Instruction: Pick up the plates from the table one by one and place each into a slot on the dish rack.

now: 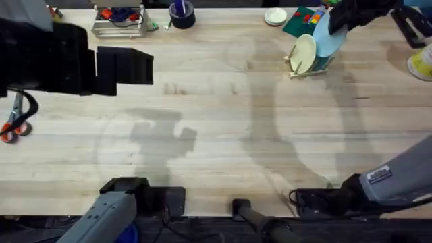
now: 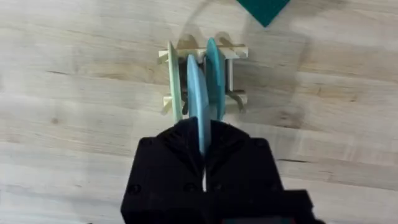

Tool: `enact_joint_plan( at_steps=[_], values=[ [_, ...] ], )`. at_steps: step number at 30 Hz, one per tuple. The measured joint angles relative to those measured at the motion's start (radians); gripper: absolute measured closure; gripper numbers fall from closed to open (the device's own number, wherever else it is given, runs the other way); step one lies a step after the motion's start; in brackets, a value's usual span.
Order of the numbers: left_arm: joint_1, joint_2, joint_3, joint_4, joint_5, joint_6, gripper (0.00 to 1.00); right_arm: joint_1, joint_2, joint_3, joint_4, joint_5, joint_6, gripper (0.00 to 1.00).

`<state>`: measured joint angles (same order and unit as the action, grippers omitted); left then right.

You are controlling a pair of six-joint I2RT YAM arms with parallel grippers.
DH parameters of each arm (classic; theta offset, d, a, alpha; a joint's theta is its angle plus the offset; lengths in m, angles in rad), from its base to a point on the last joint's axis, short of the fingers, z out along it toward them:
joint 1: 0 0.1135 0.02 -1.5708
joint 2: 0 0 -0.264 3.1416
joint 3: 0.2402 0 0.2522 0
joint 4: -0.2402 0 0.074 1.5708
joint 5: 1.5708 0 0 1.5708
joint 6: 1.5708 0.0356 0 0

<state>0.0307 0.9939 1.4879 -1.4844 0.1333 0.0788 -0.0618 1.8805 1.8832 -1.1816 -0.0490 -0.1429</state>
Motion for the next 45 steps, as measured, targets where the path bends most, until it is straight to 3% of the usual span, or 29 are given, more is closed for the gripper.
enact_joint_plan(
  at_steps=[45],
  values=[
    [0.0, 0.0, 0.0, 0.0, 0.0, 0.0, 0.006, 0.052, 0.116, 0.001, 0.034, 0.052, 0.0, 0.971]
  ],
)
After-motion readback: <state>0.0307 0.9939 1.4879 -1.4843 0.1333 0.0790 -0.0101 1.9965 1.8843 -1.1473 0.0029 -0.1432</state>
